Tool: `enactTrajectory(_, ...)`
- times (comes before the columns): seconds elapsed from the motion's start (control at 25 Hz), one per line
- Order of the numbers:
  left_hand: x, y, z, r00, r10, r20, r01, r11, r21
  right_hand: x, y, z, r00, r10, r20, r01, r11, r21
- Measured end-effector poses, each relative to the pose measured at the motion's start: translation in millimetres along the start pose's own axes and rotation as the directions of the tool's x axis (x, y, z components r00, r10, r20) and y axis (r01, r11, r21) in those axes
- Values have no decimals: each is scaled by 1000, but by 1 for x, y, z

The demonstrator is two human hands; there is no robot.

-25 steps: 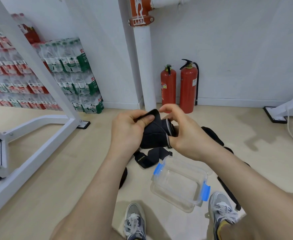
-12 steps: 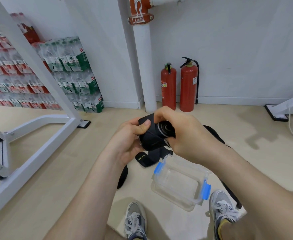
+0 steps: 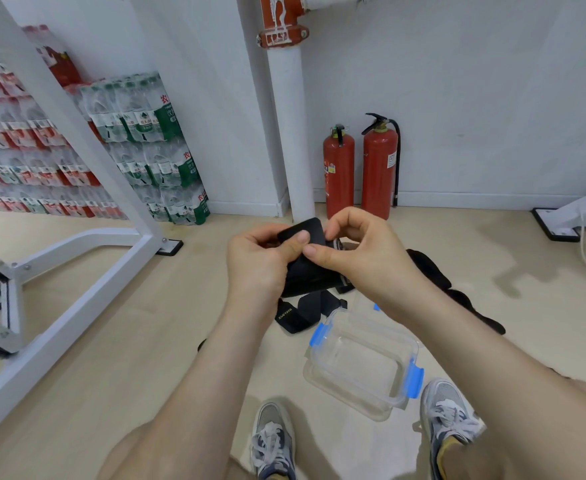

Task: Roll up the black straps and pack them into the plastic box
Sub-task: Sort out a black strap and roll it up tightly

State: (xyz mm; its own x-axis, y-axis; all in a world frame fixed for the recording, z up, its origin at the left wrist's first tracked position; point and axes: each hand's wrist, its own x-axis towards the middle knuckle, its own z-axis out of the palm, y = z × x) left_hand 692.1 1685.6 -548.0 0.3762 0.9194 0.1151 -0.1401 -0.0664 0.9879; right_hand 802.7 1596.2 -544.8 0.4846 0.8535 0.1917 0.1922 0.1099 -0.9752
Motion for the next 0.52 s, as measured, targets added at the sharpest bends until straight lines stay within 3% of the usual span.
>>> enactTrajectory(0.12, -1, -8, 0, 987, -118, 109, 130, 986, -104, 0, -4, -2, 989, -144, -31, 140, 983, -123)
enactTrajectory(0.2, -3, -9, -1, 917, -316, 244, 336, 941, -45, 2, -4, -6, 977, -211, -13, 206, 965, -164)
enactTrajectory(0.28, -6, -7, 2, 882, -387, 269, 404, 915, -10, 2, -4, -5, 960, -279, 14, 275, 933, -232)
enactTrajectory(0.4, -5, -3, 7, 958, -219, 184, 244, 962, -125, 2, -1, -3, 966, -246, 76, 257, 939, -229)
enactTrajectory(0.52, -6, 3, 6, 987, -32, 156, 51, 992, -119, 4, -1, -8, 984, 42, 173, -29, 997, -77)
